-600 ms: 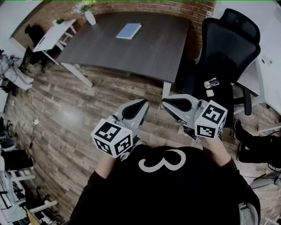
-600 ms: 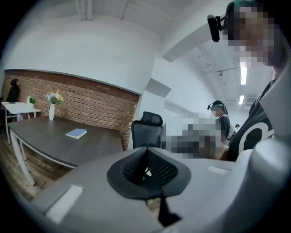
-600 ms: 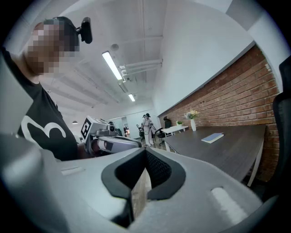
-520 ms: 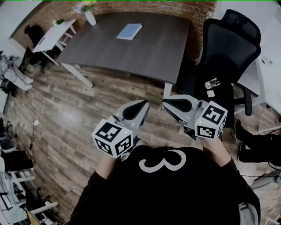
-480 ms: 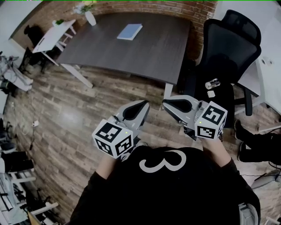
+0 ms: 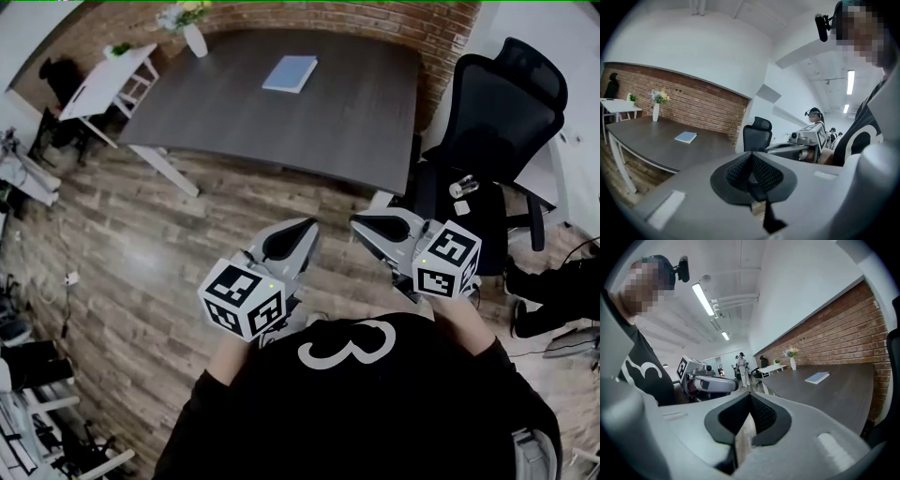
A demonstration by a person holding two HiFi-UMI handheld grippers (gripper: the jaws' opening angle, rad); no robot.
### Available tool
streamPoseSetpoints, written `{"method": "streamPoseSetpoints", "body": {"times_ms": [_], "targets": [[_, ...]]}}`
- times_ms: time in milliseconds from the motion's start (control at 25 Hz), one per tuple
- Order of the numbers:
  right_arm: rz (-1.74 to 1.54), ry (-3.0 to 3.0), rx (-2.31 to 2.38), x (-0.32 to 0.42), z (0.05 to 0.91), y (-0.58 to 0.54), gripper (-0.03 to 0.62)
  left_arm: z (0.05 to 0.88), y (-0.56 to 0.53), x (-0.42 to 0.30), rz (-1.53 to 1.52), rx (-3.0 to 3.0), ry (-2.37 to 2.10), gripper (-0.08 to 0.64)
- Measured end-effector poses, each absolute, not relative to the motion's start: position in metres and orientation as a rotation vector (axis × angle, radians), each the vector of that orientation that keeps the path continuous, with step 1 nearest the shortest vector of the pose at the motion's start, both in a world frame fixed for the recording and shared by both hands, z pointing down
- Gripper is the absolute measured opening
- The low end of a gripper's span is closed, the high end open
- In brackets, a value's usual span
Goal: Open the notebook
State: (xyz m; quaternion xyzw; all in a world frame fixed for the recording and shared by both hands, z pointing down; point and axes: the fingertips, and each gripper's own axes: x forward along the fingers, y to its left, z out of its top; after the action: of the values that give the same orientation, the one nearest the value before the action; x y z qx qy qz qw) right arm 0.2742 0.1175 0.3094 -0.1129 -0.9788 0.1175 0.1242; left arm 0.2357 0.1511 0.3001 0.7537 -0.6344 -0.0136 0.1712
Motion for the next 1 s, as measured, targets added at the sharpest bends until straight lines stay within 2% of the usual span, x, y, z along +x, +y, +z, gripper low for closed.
{"method": "streamPoseSetpoints", "body": {"times_ms": [480, 1000], "targets": [[0.443, -2.795, -0.328, 0.194, 0.336, 0.143, 0.002, 0.326, 0.177, 0.151, -0.041, 2.093, -1.770, 0.013], [0.481, -2.832, -0.298, 0.108, 0.352, 0.065, 0.002, 0.340, 0.111, 0.064, 0.008, 2.077, -1.801, 0.014]]}}
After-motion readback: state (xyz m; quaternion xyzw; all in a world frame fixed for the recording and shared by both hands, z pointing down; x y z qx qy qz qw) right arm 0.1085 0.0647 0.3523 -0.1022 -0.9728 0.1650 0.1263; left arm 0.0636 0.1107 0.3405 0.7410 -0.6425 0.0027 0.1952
